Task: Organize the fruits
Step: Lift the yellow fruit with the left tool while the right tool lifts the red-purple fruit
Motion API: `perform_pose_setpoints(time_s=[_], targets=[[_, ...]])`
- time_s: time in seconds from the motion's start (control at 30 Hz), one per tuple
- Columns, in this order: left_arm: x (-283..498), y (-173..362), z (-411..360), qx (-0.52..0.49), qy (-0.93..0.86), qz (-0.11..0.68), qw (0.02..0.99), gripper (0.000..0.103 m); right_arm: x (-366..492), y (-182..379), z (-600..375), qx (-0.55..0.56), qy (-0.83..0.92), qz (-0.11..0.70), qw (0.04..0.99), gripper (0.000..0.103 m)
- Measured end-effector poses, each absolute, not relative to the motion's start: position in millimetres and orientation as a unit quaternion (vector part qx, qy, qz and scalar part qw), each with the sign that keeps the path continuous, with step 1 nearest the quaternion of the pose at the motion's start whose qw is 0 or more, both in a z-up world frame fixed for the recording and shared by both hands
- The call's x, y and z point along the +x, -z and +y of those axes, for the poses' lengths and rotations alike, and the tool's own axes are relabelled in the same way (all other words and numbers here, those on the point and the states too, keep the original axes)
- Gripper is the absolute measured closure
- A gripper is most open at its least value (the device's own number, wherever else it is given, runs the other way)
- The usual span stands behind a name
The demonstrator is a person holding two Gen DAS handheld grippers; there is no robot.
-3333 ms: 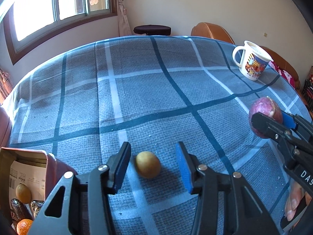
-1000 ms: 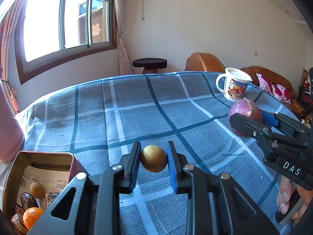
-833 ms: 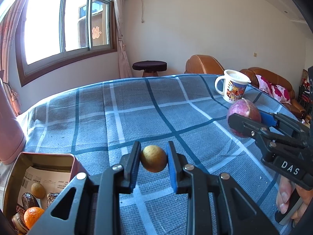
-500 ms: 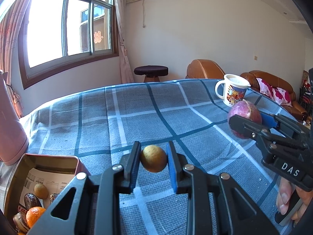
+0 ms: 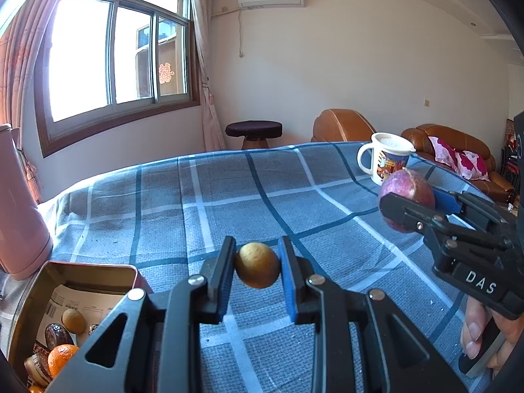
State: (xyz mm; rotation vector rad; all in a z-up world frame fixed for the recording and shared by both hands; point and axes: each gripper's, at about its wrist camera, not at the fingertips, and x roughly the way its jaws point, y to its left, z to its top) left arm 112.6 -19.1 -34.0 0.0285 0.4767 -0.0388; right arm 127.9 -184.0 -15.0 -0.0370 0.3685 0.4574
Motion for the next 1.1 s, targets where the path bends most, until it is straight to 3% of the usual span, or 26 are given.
perform_pose_setpoints(time_s=[1.1], targets=[[79,26,-17,0.007,0.022,0.184,0.983,0.075,101,10,-181,-0.033,-0.232,0.141,0.962,0.052]])
